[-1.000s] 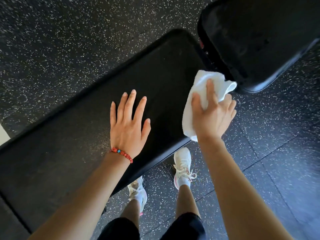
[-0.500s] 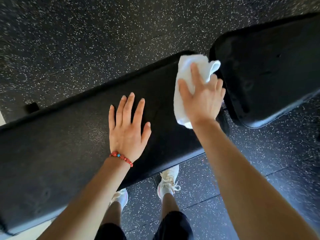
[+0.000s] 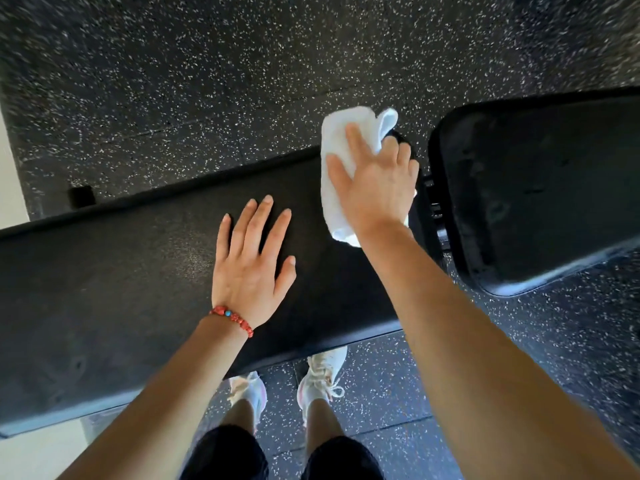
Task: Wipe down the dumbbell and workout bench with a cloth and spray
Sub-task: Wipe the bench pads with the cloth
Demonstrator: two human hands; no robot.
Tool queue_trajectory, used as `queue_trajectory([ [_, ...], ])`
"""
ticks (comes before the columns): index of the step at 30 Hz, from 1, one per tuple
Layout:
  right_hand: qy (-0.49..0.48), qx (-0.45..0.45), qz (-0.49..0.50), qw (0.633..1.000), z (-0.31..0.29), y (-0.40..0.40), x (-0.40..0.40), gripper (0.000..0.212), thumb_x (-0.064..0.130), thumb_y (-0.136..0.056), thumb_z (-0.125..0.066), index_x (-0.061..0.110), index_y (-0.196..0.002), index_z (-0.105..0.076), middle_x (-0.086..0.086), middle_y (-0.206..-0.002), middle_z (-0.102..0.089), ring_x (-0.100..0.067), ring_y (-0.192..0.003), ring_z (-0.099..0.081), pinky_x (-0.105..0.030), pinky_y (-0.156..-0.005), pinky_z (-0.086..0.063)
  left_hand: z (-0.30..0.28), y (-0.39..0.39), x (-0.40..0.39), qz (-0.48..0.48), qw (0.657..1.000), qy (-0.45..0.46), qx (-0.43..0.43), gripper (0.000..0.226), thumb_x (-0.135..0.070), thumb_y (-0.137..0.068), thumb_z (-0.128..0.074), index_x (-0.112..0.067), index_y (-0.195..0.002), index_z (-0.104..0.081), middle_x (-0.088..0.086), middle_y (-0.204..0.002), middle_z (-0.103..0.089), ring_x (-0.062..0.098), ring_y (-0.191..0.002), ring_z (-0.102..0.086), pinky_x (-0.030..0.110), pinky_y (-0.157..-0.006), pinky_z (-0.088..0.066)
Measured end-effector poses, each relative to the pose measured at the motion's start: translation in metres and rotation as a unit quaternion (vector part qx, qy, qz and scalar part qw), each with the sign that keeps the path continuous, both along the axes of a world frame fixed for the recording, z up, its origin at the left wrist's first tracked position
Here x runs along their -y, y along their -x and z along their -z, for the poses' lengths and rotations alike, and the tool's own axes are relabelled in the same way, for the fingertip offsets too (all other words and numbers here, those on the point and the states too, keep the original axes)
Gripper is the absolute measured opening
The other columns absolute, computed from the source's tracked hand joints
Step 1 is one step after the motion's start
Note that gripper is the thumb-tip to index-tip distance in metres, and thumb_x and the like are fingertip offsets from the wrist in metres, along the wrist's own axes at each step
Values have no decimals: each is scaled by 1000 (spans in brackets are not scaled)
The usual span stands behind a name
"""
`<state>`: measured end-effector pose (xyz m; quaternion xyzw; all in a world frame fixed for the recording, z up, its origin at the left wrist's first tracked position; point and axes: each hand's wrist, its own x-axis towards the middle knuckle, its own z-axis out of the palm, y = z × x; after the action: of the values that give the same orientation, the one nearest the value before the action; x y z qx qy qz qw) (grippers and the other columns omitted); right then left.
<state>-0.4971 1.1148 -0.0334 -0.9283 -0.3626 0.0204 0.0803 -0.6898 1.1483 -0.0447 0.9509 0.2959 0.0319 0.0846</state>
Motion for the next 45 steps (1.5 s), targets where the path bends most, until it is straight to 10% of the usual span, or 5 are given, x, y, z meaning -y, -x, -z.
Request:
queue_trajectory([
  [12, -27, 46, 7, 999, 0, 34, 72, 42, 44, -86, -44, 20, -111, -67, -11, -66, -55, -27, -56, -51, -28, -53, -41, -6, -10, 4, -34, 999, 40, 7, 50, -31, -89, -41, -9, -134, -42, 19, -142, -40, 34, -132, -33, 55, -111, -21],
  [24, -69, 9, 143, 987, -28, -41, 162, 47, 39, -88, -47, 14, -126, -56, -28, -95, -57, -40, -70, -59, -41, -52, -53, -26, -116, 38, 23, 993, 104, 44, 51, -32, -89, -39, -6, -133, -48, 18, -144, -40, 35, -133, -35, 52, -111, -20],
  [45, -42, 78, 26, 996, 9, -107, 126, 54, 51, -80, -52, 15, -118, -62, -12, -69, -51, -26, -58, -48, -29, -52, -39, -6, -157, 62, -50, 998, 15, 23, 54, -30, -88, -43, -5, -135, -43, 19, -145, -37, 35, -135, -28, 55, -112, -16],
])
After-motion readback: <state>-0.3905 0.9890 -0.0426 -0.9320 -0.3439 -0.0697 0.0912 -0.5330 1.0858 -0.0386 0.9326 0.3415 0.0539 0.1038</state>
